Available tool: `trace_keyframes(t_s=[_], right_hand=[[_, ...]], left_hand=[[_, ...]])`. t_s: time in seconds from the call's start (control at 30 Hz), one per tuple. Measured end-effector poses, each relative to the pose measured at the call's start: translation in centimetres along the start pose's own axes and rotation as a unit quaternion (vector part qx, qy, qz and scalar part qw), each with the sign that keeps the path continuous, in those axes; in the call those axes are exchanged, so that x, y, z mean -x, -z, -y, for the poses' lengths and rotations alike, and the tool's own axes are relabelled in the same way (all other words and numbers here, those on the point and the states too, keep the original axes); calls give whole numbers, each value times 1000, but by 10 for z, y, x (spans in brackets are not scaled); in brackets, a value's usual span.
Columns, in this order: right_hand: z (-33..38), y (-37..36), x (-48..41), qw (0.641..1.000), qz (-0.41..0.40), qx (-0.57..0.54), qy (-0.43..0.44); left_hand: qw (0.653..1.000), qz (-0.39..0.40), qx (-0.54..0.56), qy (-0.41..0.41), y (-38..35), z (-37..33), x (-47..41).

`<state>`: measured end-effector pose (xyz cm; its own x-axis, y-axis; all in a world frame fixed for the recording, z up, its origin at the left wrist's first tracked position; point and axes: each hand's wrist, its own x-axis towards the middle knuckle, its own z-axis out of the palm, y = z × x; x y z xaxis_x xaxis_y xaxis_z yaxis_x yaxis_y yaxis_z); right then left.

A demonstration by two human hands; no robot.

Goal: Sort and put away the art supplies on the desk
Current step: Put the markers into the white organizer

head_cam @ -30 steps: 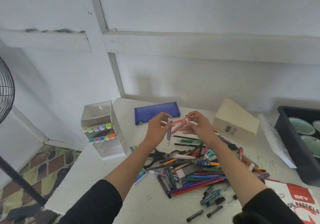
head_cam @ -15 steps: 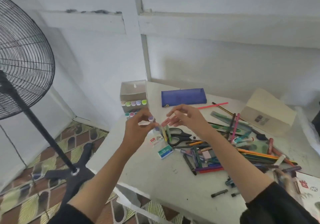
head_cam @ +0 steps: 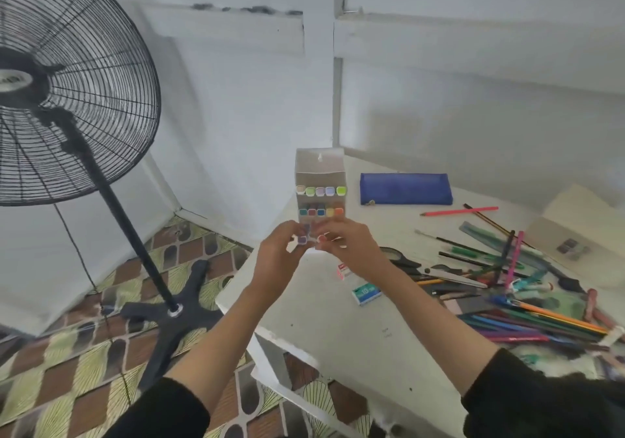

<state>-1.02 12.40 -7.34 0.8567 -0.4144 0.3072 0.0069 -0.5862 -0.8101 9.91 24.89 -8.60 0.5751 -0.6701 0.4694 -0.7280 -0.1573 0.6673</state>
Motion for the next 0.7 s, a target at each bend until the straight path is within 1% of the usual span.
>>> trace_keyframes(t_s=[0.07, 0.1, 0.2, 0.3, 0.47, 0.53, 0.63, 0.7], right_hand=[[-5, -9, -4, 1000, -17, 0, -26], [-6, -13, -6, 999, -24, -1, -39], [-9, -20, -11, 997, -26, 13, -69], [-14, -23, -14, 996, -28, 27, -80], [-19, -23, -15, 994, -31, 36, -97], [-21, -22, -17, 991, -21, 69, -111], [-24, -23, -19, 984, -4, 108, -142], [-25, -24, -18, 976, 8, 141, -164]], left_hand=[[996, 1, -74, -53, -3, 3, -4], [993, 3, -100, -66, -4, 4, -6], [983, 26, -162, -84, -6, 11, -14], [963, 62, -233, -117, -9, 19, -19], [931, 119, -302, -167, -1, 21, -21], [920, 145, -322, -172, 3, 18, -23], [901, 212, -355, -132, 4, 9, -27], [888, 232, -378, -117, 2, 3, -28]])
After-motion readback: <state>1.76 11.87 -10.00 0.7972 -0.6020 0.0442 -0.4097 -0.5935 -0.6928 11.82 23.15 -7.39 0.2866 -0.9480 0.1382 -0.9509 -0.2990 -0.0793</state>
